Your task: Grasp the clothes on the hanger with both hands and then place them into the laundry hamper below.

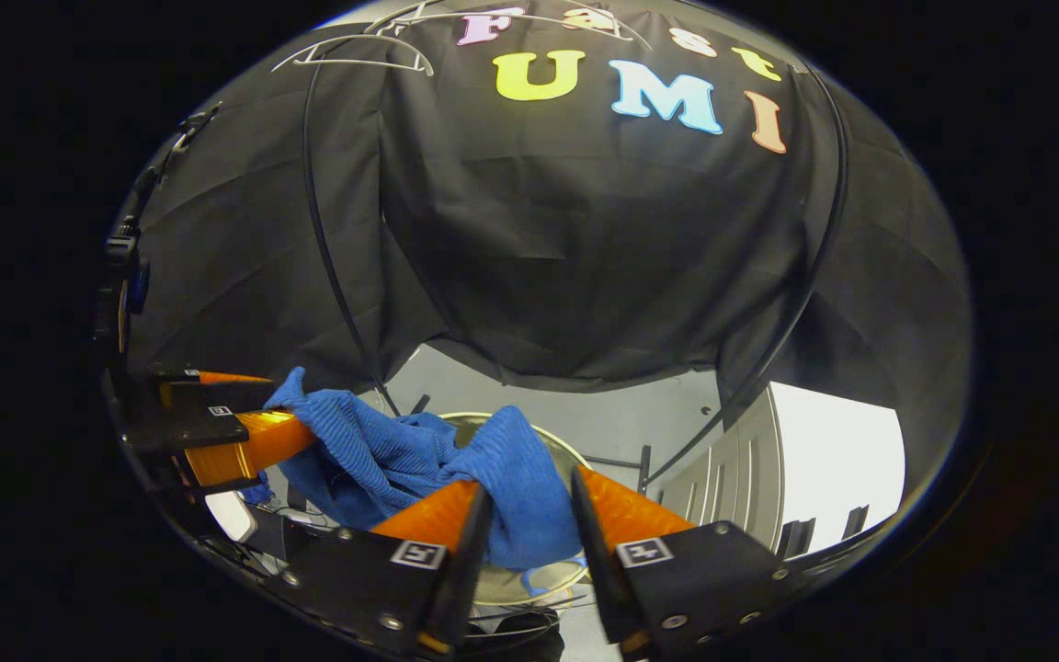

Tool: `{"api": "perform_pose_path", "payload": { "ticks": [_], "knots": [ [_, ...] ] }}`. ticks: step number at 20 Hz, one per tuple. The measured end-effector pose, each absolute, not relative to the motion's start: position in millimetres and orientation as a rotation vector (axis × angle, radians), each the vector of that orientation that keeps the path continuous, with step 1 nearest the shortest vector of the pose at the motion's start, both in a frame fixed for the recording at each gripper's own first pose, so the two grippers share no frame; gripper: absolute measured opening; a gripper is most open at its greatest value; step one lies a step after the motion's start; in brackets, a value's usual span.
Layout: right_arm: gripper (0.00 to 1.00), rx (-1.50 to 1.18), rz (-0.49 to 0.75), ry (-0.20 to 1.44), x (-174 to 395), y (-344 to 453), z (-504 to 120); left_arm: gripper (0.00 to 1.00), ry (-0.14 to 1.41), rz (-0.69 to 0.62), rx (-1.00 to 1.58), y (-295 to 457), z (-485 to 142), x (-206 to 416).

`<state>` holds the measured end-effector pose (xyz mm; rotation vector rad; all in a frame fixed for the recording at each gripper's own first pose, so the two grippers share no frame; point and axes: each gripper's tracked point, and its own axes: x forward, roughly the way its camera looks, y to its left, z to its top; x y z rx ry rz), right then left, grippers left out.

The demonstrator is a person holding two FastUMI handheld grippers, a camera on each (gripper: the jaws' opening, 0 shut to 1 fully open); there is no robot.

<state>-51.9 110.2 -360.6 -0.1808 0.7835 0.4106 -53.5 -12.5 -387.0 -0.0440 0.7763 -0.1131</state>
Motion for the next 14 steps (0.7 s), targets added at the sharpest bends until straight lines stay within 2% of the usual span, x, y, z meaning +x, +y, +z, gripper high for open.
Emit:
{"api": "perform_pose_path", "payload": {
  "ticks": [1, 2, 4, 5, 10, 14],
  "knots": [
    [0.63, -0.185, 0.404, 0.796, -57, 108, -364, 0.96, 0.779, -0.109, -0.048, -9, -386, -55],
    [0.78, -0.186, 0.396, 0.803, -63, 105, -366, 0.9, 0.775, -0.107, -0.056, -6, -384, -58],
    [0.92, -0.165, 0.392, 0.788, -69, 105, -355, 0.9, 0.754, -0.109, -0.07, -5, -376, -56],
    [0.95, -0.163, 0.388, 0.773, -63, 105, -347, 0.9, 0.743, -0.112, -0.072, -4, -369, -54],
    [0.95, -0.137, 0.373, 0.682, -47, 111, -299, 0.9, 0.656, -0.125, -0.071, -4, -326, -44],
    [0.95, -0.105, 0.34, 0.551, -37, 98, -243, 0.9, 0.525, -0.126, -0.084, -5, -260, -32]
  ]
}}
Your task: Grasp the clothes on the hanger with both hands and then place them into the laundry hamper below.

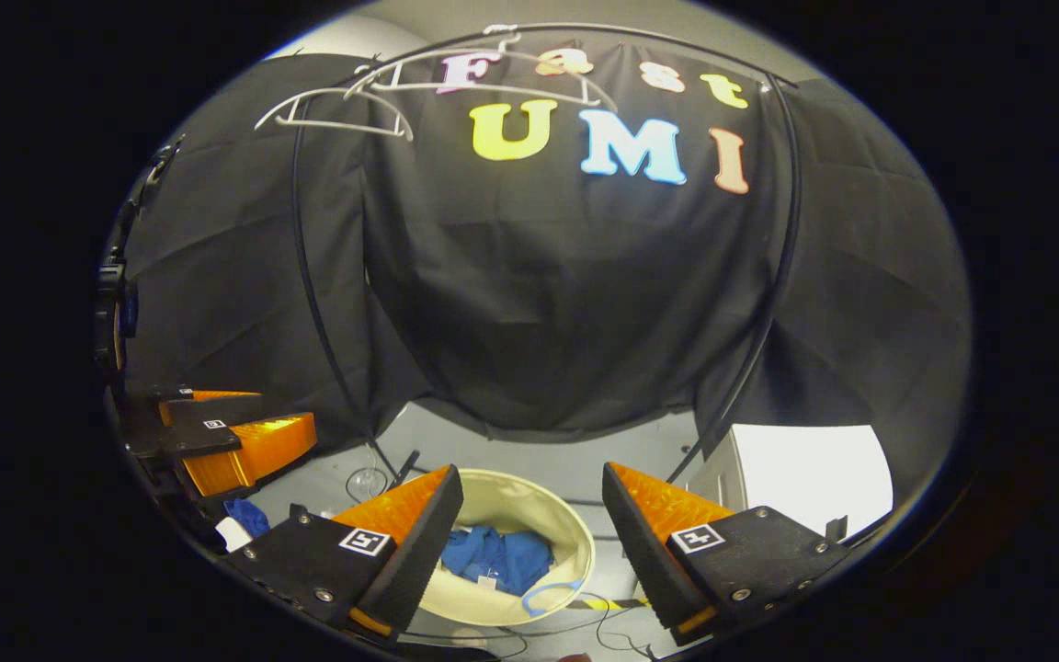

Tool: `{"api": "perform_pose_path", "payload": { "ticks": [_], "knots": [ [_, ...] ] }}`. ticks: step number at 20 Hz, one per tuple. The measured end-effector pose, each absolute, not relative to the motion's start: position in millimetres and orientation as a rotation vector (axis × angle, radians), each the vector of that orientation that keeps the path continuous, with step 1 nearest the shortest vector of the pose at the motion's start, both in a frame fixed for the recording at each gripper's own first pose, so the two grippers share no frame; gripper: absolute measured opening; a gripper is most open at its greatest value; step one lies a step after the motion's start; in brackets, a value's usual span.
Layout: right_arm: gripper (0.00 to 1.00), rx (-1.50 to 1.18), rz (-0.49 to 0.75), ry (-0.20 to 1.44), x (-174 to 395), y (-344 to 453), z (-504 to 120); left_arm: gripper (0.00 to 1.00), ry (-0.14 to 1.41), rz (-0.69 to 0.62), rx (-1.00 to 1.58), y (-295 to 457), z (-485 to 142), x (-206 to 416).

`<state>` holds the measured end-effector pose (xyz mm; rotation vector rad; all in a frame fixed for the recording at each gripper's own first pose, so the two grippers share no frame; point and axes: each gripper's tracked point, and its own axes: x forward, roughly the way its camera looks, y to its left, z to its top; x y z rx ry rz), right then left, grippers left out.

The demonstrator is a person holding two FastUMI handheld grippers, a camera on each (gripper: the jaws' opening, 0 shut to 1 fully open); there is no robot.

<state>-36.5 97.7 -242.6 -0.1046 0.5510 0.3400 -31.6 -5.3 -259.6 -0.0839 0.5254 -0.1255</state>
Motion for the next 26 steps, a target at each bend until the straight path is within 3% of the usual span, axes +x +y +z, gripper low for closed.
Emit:
{"api": "perform_pose_path", "payload": {
  "ticks": [1, 4, 5, 12, 17, 26],
  "knots": [
    [0.95, -0.099, 0.328, 0.514, -35, 92, -227, 0.84, 0.49, -0.122, -0.079, -7, -242, -27],
    [0.94, -0.089, 0.299, 0.395, -29, 71, -173, 0.84, 0.376, -0.108, -0.086, -13, -186, -24],
    [0.95, -0.086, 0.292, 0.358, -27, 62, -158, 0.96, 0.34, -0.102, -0.093, -14, -166, -25],
    [0.94, -0.048, 0.224, 0.156, -45, 7, -57, 0.96, 0.126, -0.067, -0.097, -18, -42, -52],
    [0.94, -0.034, 0.163, 0.078, -62, -27, -25, 0.96, 0.05, -0.064, -0.106, -34, -5, -64],
    [0.94, -0.011, 0.12, 0.044, -73, -45, -13, 0.96, 0.02, -0.079, -0.079, -51, 5, -80]
  ]
}}
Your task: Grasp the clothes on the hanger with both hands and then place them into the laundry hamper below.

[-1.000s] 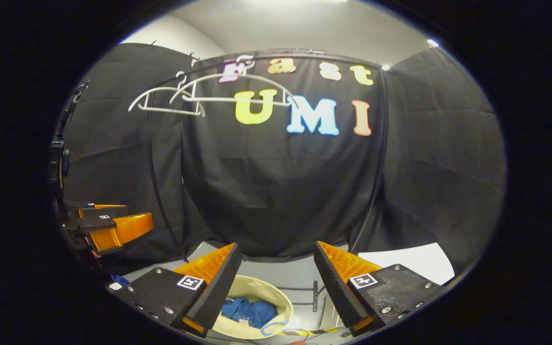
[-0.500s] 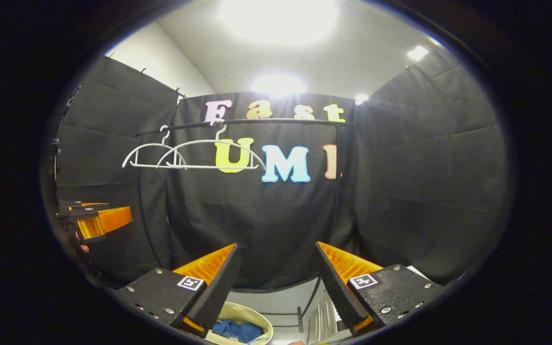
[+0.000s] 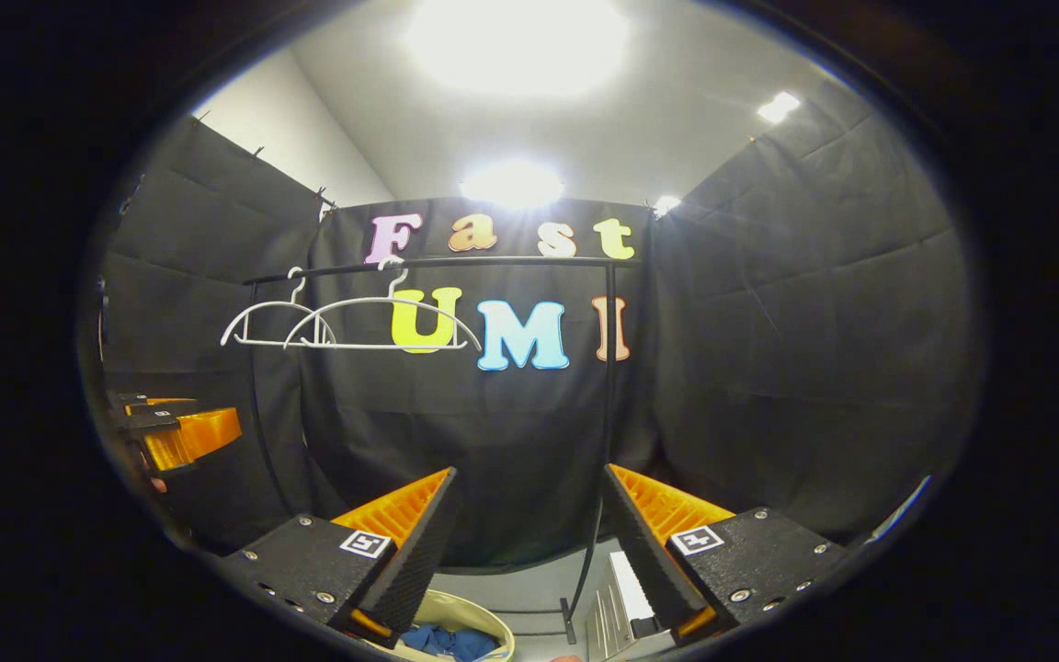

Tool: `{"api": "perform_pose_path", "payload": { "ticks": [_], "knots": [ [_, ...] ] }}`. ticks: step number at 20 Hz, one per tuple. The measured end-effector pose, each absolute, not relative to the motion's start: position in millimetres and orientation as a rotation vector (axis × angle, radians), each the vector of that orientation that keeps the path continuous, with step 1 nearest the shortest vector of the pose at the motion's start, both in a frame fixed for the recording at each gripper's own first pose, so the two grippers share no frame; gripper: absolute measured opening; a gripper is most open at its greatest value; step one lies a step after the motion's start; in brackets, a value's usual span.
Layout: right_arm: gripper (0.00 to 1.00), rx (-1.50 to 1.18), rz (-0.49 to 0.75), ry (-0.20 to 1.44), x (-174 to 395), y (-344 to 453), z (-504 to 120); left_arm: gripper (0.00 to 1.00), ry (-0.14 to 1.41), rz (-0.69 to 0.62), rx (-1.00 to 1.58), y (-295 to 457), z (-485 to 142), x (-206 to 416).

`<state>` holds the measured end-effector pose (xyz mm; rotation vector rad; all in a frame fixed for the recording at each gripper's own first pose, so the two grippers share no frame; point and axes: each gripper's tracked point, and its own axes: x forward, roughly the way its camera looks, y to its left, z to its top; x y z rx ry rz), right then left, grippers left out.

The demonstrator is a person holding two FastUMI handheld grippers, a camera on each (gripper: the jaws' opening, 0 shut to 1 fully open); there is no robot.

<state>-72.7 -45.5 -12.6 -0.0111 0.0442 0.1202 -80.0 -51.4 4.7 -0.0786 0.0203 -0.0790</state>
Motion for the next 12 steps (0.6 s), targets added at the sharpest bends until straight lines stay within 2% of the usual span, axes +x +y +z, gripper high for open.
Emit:
{"api": "perform_pose_path", "payload": {
  "ticks": [5, 6, 12],
  "knots": [
    [0.94, -0.007, 0.12, 0.03, -75, -41, -8, 0.96, -0.004, -0.079, -0.065, -49, 15, -85],
    [0.94, -0.01, 0.122, 0.028, -75, -40, -7, 0.89, -0.009, -0.078, -0.065, -48, 16, -86],
    [0.95, -0.009, 0.131, 0.022, -68, -33, -5, 0.89, -0.042, -0.075, -0.054, -49, 26, -79]
  ]
}}
